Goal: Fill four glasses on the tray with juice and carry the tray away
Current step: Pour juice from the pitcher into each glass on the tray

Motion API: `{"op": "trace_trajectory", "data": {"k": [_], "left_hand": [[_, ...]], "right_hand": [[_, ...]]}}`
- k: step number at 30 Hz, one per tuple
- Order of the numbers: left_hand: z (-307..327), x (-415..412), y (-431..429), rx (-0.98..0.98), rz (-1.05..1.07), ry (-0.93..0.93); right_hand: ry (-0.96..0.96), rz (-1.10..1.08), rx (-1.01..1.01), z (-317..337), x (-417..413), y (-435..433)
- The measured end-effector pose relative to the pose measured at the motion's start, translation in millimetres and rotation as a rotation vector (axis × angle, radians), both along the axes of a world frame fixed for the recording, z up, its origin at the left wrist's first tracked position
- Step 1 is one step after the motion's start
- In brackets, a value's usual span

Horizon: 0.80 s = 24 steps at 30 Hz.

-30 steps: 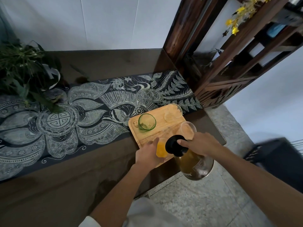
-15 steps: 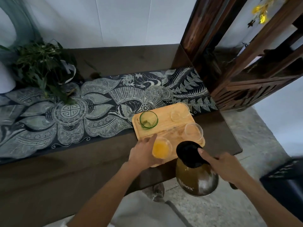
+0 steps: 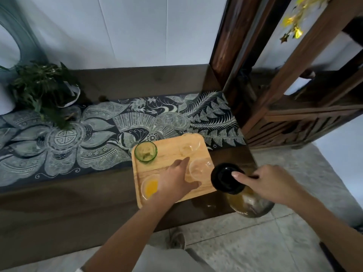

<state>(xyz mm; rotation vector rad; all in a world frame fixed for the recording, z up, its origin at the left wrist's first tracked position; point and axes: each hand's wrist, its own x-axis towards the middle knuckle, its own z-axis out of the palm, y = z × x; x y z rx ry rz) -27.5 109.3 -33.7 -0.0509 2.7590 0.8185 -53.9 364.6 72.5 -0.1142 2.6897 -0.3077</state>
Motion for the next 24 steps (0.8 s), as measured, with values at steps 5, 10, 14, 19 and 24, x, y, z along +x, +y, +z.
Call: {"op": "trace_trajectory", "data": {"k": [5,10,14,19,24], "left_hand": [[-26,-21,31,-0.064,0.041,-0.16],[-31,-29,49,-0.091,0.093,-0.218],[-29,-31,55,-0.105,0.117,-0.194],[-29,-29,56,-0.111,0.119,-0.206],[-35,-28,52,-0.078,0.134,-0.193]], "right_hand": [[0.021,0.078,0.11,-11,-38,8],[0.028,0.161,0.182,-23,-66,-3],[0.02,0.209,0.211,-36,-80,-15],[0.012,0.283,0.257,-50,-86,-24],[0.008,0.33,0.324,-47,-91,-38]]}}
